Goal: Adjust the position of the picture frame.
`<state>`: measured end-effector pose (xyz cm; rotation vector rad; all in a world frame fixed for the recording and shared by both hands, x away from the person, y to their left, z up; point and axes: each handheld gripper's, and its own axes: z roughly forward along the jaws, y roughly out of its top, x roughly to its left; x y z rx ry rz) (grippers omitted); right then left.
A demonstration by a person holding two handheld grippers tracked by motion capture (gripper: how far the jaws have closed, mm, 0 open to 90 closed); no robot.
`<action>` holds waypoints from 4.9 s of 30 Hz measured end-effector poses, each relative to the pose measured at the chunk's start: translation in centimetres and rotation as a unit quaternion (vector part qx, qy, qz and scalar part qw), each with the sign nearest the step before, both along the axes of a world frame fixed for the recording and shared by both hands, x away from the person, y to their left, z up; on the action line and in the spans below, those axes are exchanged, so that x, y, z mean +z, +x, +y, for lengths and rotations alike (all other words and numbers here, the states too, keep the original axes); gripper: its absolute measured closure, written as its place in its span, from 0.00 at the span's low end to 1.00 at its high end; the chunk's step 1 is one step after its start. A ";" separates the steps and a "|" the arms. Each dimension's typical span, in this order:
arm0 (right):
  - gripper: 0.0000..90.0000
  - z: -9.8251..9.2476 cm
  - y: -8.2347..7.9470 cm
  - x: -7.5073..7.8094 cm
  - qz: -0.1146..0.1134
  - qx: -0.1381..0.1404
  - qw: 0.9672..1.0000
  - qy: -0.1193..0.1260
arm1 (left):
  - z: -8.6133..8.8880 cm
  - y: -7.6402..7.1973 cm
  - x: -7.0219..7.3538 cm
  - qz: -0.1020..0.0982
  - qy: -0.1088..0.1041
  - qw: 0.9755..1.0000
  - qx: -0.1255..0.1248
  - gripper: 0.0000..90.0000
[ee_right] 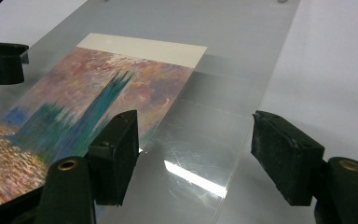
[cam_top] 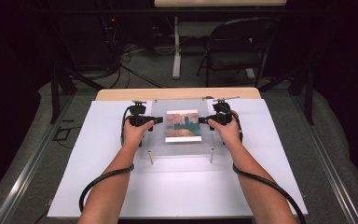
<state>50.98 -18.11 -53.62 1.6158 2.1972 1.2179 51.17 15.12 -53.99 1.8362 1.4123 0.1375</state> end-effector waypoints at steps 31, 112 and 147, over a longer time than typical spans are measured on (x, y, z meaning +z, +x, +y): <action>0.31 -0.4 0.1 -0.9 0.043 -0.003 0.997 0.064 | 0.0 -0.2 -0.4 0.031 -0.031 0.999 -0.013 0.24; 0.39 -1.3 -0.9 2.4 -0.011 0.056 0.997 0.045 | 2.2 -0.8 2.7 -0.019 -0.053 0.998 -0.041 0.48; 0.47 -1.7 -4.1 5.7 -0.067 0.087 0.994 0.006 | 3.1 -3.7 6.2 -0.068 -0.048 0.994 -0.073 0.61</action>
